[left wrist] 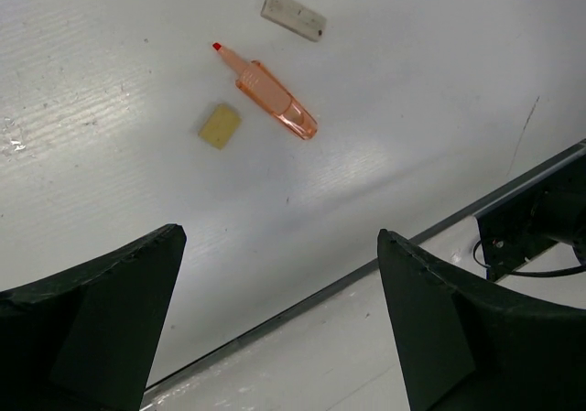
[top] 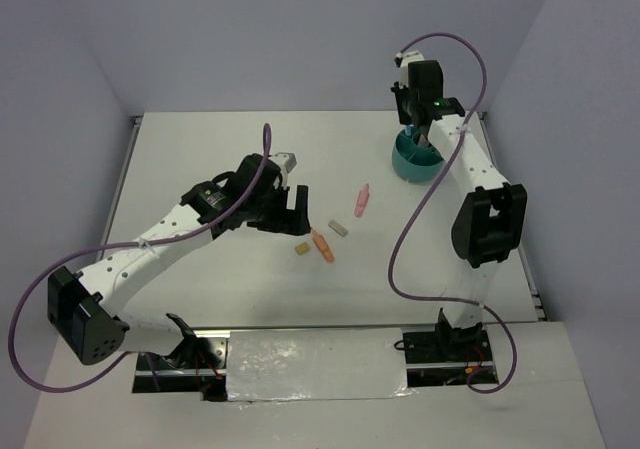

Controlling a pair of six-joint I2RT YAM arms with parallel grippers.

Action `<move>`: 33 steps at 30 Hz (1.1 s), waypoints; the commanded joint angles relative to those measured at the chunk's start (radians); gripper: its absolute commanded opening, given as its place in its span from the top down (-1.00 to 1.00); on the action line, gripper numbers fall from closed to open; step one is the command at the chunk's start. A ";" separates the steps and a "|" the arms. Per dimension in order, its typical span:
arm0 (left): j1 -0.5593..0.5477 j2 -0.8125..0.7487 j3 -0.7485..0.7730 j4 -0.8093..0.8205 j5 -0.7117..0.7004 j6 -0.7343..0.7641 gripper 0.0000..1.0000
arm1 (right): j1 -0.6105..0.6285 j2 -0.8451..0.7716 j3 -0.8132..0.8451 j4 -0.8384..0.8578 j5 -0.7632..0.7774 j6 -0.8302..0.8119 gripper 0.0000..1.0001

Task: Sort the stationery into containers
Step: Place the stationery in the storage box.

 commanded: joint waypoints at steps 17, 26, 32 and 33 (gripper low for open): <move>-0.001 0.018 0.062 -0.102 -0.018 0.020 -0.99 | -0.057 0.085 -0.034 0.104 -0.099 0.002 0.95; -0.001 0.044 0.065 -0.074 -0.015 0.020 -0.99 | -0.057 0.076 -0.106 0.120 -0.090 0.012 0.53; -0.003 0.044 0.056 -0.071 -0.017 0.003 -0.99 | -0.057 0.029 -0.072 0.089 -0.105 0.035 0.07; -0.001 0.049 0.055 -0.072 -0.017 -0.003 -0.99 | -0.055 0.009 -0.056 0.080 -0.108 0.041 -0.05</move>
